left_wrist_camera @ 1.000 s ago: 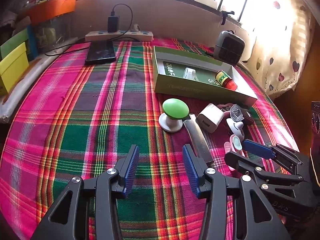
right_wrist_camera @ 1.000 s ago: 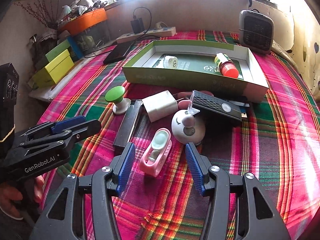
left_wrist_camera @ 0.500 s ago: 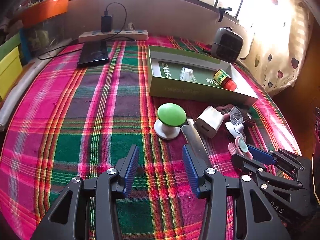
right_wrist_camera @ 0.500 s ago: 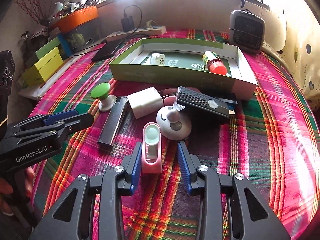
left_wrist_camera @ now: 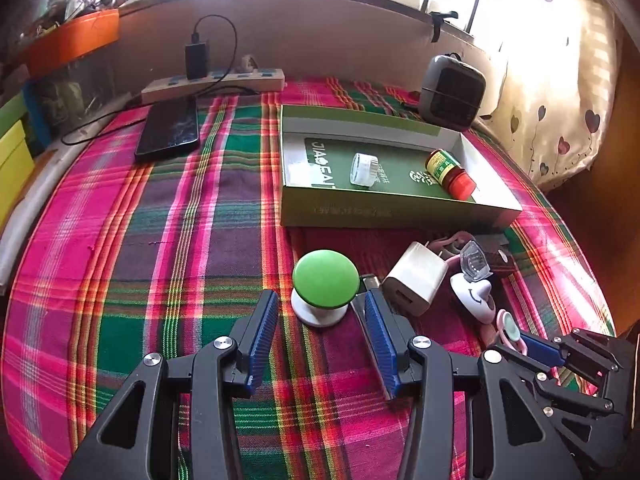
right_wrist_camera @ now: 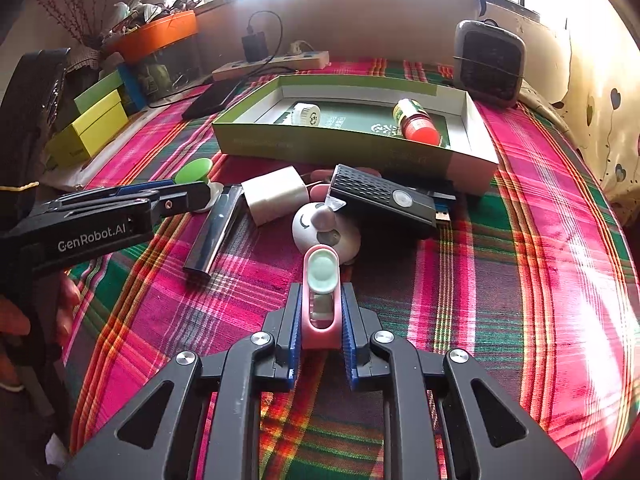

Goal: Organize rigid objects
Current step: 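Grasp the green mushroom-shaped knob with the left gripper while the right gripper holds the pink holder, then carry the green knob and pink holder into the green tray with both grippers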

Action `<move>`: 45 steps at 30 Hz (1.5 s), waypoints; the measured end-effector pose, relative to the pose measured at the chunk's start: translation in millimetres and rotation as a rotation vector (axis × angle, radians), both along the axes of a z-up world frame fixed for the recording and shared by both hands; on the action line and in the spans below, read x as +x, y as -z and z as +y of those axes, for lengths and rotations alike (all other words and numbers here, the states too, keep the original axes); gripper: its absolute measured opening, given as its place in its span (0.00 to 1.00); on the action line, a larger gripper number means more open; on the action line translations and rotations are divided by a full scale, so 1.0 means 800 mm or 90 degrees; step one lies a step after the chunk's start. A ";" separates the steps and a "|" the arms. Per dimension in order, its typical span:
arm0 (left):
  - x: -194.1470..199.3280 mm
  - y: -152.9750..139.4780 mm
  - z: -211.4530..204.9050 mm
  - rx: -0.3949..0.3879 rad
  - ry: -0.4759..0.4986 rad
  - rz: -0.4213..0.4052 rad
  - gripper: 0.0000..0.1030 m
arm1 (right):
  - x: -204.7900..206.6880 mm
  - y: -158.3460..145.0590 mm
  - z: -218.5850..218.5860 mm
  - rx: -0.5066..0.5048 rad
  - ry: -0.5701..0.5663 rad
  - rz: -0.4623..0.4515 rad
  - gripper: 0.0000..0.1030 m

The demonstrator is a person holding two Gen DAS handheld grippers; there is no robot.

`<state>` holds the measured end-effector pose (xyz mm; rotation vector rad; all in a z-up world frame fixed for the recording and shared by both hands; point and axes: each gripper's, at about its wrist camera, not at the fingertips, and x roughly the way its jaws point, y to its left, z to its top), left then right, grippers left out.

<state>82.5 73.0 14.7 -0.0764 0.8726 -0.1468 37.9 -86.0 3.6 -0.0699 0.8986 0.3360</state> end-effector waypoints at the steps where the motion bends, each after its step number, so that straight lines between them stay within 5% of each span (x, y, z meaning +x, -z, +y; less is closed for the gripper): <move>1: 0.002 -0.001 -0.002 0.009 -0.001 -0.003 0.43 | -0.001 0.000 -0.003 0.001 0.002 0.001 0.17; 18: 0.021 0.003 -0.009 0.019 -0.019 -0.004 0.42 | 0.004 -0.003 -0.041 0.001 0.038 0.000 0.18; 24: 0.022 0.002 -0.009 0.018 -0.025 -0.005 0.32 | 0.005 -0.003 -0.043 0.006 0.036 -0.002 0.17; 31: 0.018 0.000 -0.009 0.023 -0.028 -0.012 0.31 | 0.004 -0.005 -0.045 0.012 0.032 -0.008 0.17; 45: 0.010 -0.027 -0.004 0.024 -0.024 -0.032 0.31 | 0.006 -0.026 -0.047 0.026 0.024 -0.037 0.17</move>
